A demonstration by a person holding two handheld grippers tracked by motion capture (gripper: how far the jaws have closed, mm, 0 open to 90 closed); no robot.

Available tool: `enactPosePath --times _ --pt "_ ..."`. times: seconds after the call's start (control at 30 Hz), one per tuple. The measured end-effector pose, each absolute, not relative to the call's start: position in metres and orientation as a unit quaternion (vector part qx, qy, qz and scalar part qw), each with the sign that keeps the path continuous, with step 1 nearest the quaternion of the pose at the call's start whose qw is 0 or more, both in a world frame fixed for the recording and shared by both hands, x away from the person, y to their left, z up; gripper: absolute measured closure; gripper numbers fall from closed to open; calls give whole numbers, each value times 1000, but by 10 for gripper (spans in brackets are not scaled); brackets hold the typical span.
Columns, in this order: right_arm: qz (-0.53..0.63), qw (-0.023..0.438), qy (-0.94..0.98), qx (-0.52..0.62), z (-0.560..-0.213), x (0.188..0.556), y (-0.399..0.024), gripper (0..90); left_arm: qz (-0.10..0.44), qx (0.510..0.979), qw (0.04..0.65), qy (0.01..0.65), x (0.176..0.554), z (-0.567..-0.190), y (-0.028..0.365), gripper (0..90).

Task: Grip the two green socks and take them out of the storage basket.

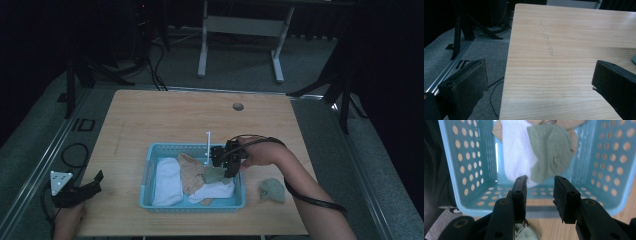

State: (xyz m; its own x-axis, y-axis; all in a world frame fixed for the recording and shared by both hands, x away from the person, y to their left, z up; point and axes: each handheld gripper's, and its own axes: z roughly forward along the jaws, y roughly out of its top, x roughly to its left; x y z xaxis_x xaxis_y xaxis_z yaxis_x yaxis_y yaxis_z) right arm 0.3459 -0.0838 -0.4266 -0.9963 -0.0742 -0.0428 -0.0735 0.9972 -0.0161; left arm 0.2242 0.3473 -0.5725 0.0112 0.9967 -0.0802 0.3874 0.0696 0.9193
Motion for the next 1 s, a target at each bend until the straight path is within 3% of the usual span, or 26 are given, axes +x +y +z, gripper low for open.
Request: enactPosePath --times 1.0 --pt "-39 16 998 -37 -487 357 -68 641 363 577 415 602 225 -572 348 7"
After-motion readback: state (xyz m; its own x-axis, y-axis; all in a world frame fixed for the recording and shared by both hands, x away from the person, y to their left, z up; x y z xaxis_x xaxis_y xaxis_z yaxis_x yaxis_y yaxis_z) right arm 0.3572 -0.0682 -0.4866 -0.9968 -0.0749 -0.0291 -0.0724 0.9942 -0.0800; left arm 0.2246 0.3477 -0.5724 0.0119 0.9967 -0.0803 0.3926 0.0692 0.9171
